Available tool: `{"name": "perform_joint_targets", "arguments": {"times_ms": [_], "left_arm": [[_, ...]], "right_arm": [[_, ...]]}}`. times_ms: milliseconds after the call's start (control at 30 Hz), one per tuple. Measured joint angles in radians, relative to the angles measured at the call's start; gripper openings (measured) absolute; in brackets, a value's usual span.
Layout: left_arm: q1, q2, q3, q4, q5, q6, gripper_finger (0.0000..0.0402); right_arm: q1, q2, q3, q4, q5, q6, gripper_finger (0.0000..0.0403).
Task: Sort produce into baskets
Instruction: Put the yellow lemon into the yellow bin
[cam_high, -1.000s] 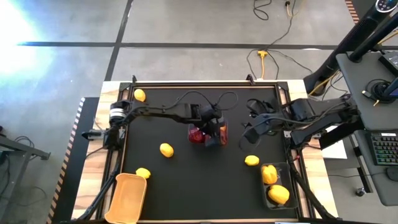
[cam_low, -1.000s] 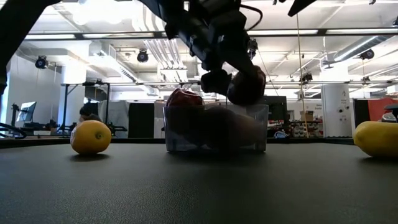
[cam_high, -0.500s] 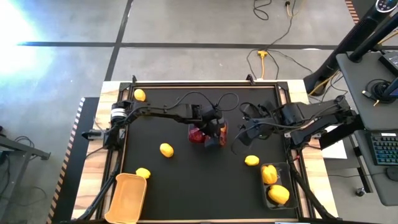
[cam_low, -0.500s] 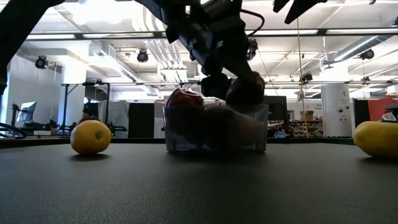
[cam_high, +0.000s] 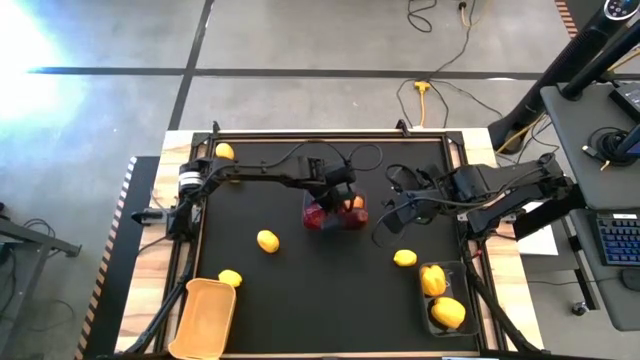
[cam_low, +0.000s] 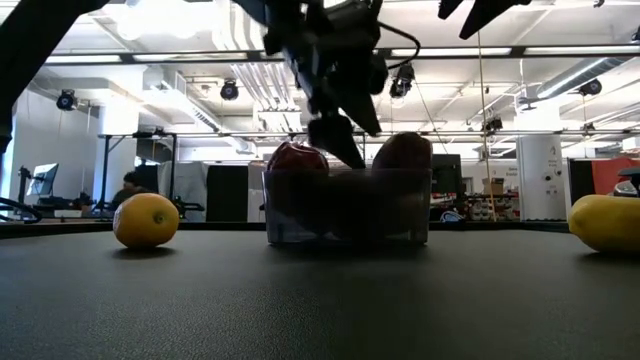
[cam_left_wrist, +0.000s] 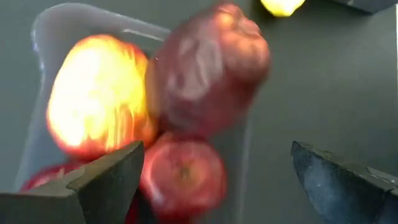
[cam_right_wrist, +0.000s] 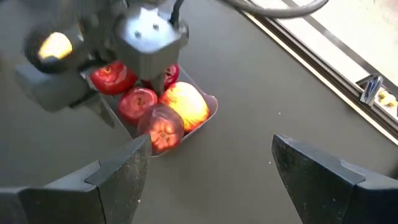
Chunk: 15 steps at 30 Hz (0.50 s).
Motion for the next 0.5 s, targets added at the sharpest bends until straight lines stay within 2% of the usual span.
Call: {"name": "perform_joint_targets", "arguments": {"times_ms": [167, 300, 400, 500], "left_arm": [[-0.01, -0.001, 0.21, -0.365, -0.021, 0.019, 0.0387], [-0.061, -0.02, 0.336, -0.65, -0.14, 0.086, 0.0379], [-0.1, -0.067, 0.33, -0.738, -0.21, 0.127, 0.0374], [-0.113, -0.143, 0.222, -0.729, -0.226, 0.132, 0.0373]], "right_arm": [[0.0, 0.0, 0.0, 0.0, 0.001, -0.007, 0.0325], [0.003, 0.0, 0.0, 0.0, 0.001, -0.001, 0.0325], [0.004, 0.0, 0.0, 0.0, 0.001, 0.002, 0.0325], [0.012, 0.0, 0.0, -0.001, 0.002, 0.023, 0.0325]]}}
